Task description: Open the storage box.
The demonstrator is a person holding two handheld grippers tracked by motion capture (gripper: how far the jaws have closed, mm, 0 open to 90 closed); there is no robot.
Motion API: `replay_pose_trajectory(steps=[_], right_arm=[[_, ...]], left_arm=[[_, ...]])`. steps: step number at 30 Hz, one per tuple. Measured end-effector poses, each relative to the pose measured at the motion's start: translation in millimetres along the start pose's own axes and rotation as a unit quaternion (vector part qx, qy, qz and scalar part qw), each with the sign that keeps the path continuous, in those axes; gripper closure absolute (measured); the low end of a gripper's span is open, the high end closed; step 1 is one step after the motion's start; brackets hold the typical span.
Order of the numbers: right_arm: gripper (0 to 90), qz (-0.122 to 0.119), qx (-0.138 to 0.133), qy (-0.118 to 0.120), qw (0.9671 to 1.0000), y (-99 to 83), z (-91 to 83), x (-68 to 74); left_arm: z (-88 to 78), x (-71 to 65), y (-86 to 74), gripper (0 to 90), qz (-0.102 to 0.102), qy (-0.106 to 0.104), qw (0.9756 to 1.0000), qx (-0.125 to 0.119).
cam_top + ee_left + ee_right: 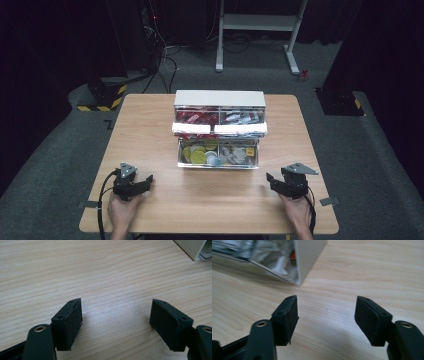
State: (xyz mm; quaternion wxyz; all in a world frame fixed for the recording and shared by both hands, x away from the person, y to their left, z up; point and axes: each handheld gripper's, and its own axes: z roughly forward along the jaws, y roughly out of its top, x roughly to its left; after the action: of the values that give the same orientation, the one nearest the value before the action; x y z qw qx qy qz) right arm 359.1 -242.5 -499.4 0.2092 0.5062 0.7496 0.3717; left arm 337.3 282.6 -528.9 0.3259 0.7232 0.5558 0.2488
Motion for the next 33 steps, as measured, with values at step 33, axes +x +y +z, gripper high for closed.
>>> replay_pose_trajectory(steps=[33], right_arm=[[43.8,-0.070,-0.047,0.112,0.9901,67.3,-43.0,42.3]], left_arm=[[-0.3,-0.2,-0.3,26.3,0.000,0.000,1.0000,0.000]])
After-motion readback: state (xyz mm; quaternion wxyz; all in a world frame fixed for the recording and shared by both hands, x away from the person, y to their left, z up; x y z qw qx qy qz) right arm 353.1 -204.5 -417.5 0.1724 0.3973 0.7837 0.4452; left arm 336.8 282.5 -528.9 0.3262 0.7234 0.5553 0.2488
